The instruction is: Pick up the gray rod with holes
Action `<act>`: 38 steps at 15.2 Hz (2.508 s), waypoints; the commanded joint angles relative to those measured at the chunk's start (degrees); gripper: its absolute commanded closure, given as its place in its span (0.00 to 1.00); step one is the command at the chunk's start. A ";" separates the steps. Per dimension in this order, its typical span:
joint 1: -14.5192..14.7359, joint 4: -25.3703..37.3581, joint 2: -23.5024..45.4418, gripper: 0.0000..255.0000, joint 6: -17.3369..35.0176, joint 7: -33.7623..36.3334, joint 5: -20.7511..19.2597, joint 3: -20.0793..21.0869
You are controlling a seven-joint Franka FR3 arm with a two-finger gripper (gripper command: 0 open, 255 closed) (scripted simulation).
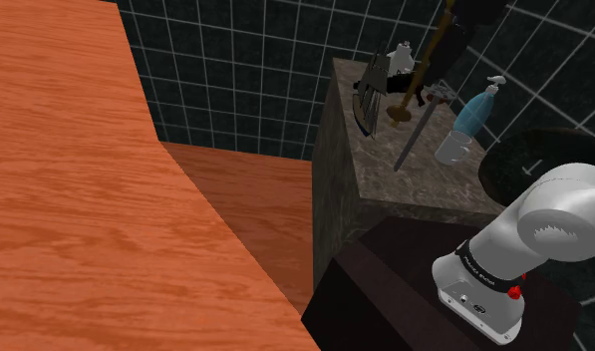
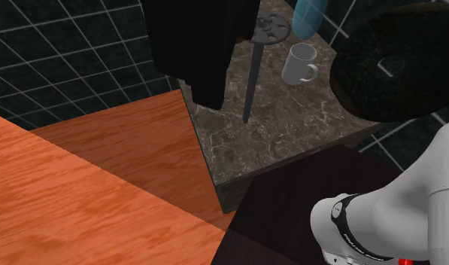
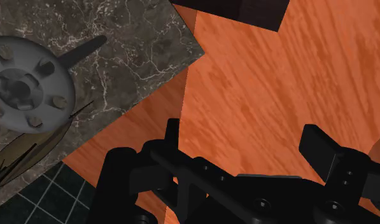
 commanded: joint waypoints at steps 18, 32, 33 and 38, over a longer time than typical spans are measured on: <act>-2.88 32.71 68.12 0.00 -38.79 -9.60 -28.03 -1.17; -3.41 33.97 81.22 1.00 -40.40 -10.45 -33.60 -2.65; -3.41 33.95 81.24 1.00 -40.38 -10.43 -33.58 -2.65; -3.41 34.02 81.29 1.00 -40.39 -10.44 -33.59 -2.65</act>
